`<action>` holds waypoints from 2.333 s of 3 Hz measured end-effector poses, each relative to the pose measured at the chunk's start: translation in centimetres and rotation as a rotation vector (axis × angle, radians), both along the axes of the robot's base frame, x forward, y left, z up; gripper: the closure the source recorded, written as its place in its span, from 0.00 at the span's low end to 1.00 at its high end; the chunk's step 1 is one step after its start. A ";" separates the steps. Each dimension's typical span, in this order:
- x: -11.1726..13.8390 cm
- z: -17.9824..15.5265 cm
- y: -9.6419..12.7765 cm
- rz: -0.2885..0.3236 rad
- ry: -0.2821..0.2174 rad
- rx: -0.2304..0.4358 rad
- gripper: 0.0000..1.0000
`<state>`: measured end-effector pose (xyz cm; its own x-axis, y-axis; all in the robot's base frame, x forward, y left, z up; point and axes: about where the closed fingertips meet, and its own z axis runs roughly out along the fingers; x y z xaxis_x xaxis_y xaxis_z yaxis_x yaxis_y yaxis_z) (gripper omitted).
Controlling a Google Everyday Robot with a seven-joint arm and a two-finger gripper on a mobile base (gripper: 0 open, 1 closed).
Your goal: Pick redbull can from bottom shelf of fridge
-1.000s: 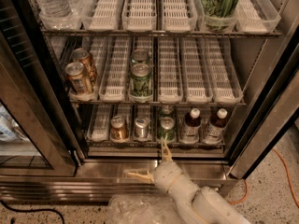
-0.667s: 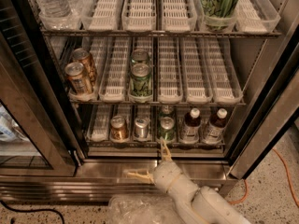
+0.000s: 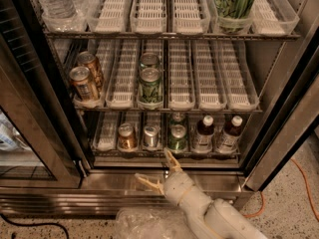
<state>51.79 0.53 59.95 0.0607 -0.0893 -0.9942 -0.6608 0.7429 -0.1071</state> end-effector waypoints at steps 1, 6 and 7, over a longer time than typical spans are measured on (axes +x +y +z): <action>0.0 0.0 0.0 -0.001 0.000 0.000 0.18; 3.1 -0.2 -1.3 -0.049 0.004 0.022 0.35; 4.2 -0.1 -1.1 -0.035 0.005 0.020 0.33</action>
Offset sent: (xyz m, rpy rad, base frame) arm 0.0042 -0.0046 -0.0036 0.0086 0.0014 -0.0237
